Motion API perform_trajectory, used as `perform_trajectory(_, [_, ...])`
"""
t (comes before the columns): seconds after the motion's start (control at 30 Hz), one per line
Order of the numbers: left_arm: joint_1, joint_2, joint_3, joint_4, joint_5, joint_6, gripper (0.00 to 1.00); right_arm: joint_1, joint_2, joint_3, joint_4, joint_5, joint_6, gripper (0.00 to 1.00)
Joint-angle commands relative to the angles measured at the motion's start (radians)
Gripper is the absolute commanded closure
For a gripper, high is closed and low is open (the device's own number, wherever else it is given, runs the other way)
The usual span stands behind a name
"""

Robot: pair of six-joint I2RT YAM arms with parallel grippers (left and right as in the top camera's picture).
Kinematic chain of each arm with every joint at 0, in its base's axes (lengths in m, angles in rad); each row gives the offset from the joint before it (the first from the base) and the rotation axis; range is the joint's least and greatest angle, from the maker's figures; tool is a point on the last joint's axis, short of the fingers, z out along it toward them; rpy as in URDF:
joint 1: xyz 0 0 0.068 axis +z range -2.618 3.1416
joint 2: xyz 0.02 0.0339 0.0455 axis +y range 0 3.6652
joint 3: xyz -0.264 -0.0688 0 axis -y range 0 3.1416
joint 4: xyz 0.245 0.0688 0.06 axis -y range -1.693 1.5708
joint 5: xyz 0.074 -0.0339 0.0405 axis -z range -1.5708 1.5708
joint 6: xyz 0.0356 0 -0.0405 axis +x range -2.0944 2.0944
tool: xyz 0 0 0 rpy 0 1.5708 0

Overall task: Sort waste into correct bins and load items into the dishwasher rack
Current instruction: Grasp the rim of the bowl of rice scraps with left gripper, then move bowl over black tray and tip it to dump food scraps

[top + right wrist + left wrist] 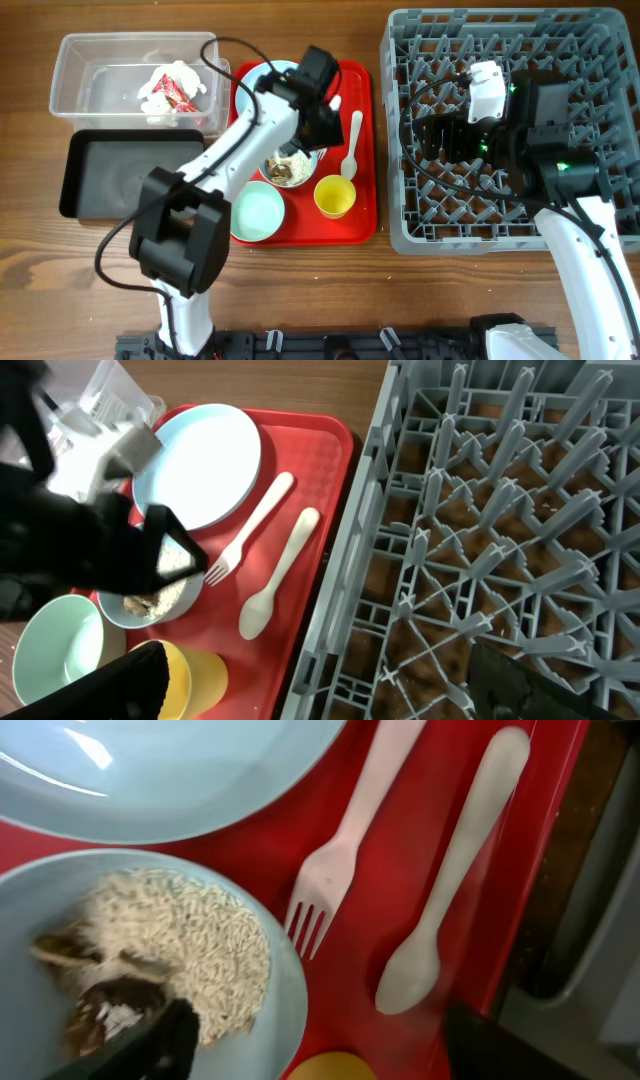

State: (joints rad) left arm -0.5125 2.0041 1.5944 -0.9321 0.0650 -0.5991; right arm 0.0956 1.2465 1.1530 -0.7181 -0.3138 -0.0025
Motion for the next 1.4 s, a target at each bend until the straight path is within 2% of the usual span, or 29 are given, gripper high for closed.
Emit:
perform_trajectory(0.0, [-0.008, 0.007, -0.073, 0.053, -0.018, -0.038, 0.32, 0.004, 0.010, 0.023, 0.001, 0.005, 0.007, 0.04])
perform_trajectory(0.27, [-0.007, 0.007, -0.164, 0.148, -0.022, -0.038, 0.74, 0.004, 0.010, 0.023, 0.000, 0.005, 0.030, 0.04])
perform_trajectory(0.47, [-0.008, 0.007, -0.169, 0.156, -0.022, -0.037, 0.80, 0.004, 0.010, 0.023, 0.000, 0.005, 0.031, 0.04])
perform_trajectory(0.5, [-0.008, 0.007, -0.169, 0.157, -0.022, -0.037, 0.87, 0.004, 0.010, 0.023, 0.000, 0.005, 0.031, 0.04])
perform_trajectory(0.6, [-0.010, 0.011, -0.169, 0.159, -0.021, -0.037, 0.96, 0.004, 0.010, 0.023, 0.000, 0.005, 0.031, 0.04])
perform_trajectory(0.8, [-0.013, 0.013, -0.169, 0.158, 0.000, -0.037, 0.96, 0.004, 0.010, 0.023, 0.001, 0.005, 0.031, 0.04])
perform_trajectory(0.97, [0.005, -0.025, -0.129, 0.127, 0.128, 0.023, 0.96, 0.004, 0.010, 0.023, 0.002, 0.005, 0.031, 0.04])
perform_trajectory(1.13, [0.064, -0.106, -0.051, 0.072, 0.218, 0.050, 0.96, 0.004, 0.010, 0.023, 0.002, 0.005, 0.031, 0.04])
perform_trajectory(1.37, [0.184, -0.241, -0.041, 0.017, 0.310, 0.077, 0.96, 0.004, 0.010, 0.023, 0.002, 0.005, 0.031, 0.04])
